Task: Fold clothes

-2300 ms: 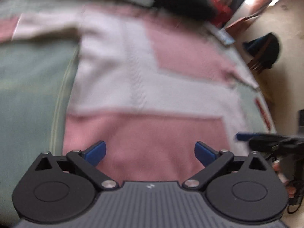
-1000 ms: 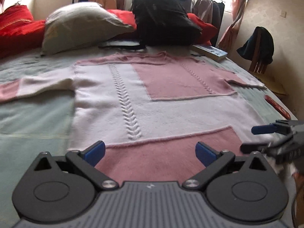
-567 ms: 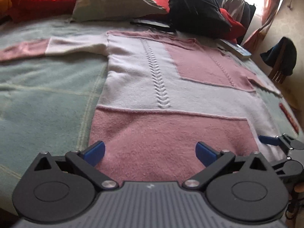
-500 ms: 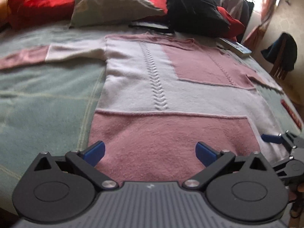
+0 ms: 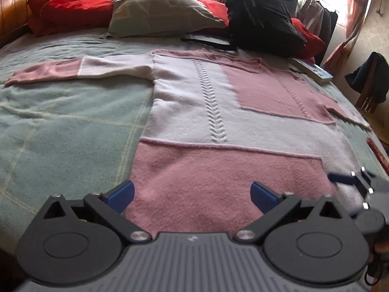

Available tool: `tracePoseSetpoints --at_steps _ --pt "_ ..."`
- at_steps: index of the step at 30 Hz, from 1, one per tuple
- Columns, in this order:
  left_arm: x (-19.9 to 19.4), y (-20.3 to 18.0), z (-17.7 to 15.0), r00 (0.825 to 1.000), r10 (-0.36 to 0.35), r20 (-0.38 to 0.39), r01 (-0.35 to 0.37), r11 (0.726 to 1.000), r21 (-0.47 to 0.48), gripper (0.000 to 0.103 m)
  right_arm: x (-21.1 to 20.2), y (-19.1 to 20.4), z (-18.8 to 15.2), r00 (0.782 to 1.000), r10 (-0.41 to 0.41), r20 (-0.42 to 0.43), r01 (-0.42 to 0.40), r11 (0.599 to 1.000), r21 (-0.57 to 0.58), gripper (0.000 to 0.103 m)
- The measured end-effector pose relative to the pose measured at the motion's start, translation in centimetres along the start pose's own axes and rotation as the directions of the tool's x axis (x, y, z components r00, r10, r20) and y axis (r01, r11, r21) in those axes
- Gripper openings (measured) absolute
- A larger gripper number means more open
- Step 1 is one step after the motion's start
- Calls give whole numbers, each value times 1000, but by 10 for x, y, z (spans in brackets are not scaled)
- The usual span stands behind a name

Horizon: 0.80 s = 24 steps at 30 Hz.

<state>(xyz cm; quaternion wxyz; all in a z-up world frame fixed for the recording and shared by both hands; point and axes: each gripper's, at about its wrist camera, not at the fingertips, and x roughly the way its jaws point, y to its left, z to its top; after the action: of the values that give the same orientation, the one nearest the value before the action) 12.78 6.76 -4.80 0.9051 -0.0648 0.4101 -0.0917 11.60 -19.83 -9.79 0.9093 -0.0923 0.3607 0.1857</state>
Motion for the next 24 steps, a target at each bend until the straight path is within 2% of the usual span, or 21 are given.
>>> tracePoseSetpoints --at_steps 5,10,13,15,18,21,24 --pt "17 -3 39 996 -92 12 92 996 4 101 -27 -24 -13 999 -20 26 16 991 129 103" --pt "70 0 90 975 -221 -10 220 974 -47 101 -31 -50 -15 999 -15 46 3 968 251 103" --pt "112 15 107 972 -223 -77 210 967 -146 101 -28 -56 -16 999 -5 48 -8 961 278 103" --pt "127 29 108 972 -217 -95 196 961 -195 100 -24 -57 -16 999 -9 47 -4 961 276 103" --pt "120 49 98 966 -251 -58 231 944 -235 101 -20 -59 -19 999 -12 45 -1 964 266 103" --pt "108 57 91 961 -270 -53 248 933 -260 101 -16 -61 -20 999 -11 45 -1 966 258 103" --pt "97 48 110 979 -198 -40 185 959 -213 101 -15 -61 -19 999 -12 43 1 968 250 103"
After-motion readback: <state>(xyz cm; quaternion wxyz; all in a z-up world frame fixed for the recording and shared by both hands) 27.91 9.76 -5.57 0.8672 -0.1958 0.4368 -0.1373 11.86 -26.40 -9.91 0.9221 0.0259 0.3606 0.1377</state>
